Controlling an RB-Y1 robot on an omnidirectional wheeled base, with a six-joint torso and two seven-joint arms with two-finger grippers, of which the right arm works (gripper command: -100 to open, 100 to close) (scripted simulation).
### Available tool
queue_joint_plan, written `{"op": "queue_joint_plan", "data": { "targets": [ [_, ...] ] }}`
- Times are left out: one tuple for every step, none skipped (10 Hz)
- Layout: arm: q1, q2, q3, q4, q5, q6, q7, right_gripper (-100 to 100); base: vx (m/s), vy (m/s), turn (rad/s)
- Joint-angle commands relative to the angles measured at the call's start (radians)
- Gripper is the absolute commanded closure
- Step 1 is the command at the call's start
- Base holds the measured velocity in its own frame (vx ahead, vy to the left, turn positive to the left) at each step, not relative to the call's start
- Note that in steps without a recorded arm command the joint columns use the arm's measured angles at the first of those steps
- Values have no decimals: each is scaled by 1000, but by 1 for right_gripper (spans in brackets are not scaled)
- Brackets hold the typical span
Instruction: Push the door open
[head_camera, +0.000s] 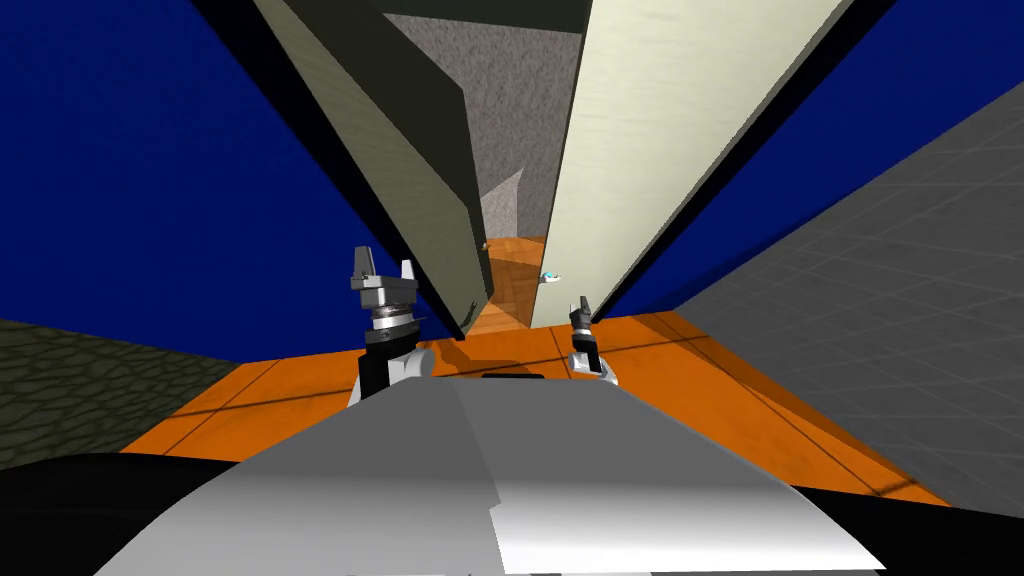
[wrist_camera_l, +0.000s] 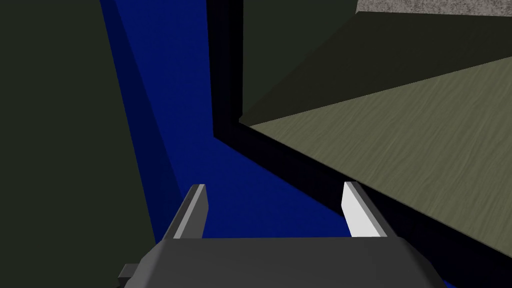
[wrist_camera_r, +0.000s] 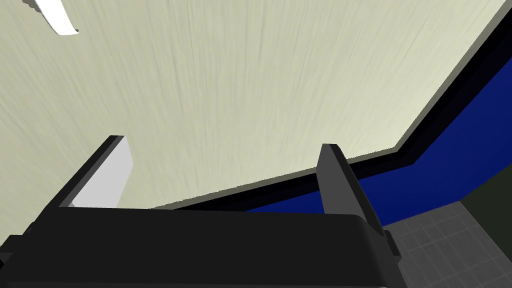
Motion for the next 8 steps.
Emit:
{"op": "queue_joint_plan", "data": {
  "targets": [
    [-18,-8,-6,50,-2,-6,-1,-100,38,-56,212],
    [-32,-12,-10,86,-3,-11,0,-100,75,-75,170],
    [-32,-12,-10,90,-3,-11,0,-100,54,-64,81],
    [-45,-15,-13,126,-4,-16,0,-100,32,-57,106],
    [-58,-18,-17,156,-5,-21,1,-100,40,-76,172],
    [-72,-21,-20,187,-6,-27,1,-100,45,-92,214],
    [-72,-21,-20,199,-6,-27,1,-100,28,-65,83],
    [-85,-24,-24,235,-7,-32,2,-100,27,-47,108]
  ]
}}
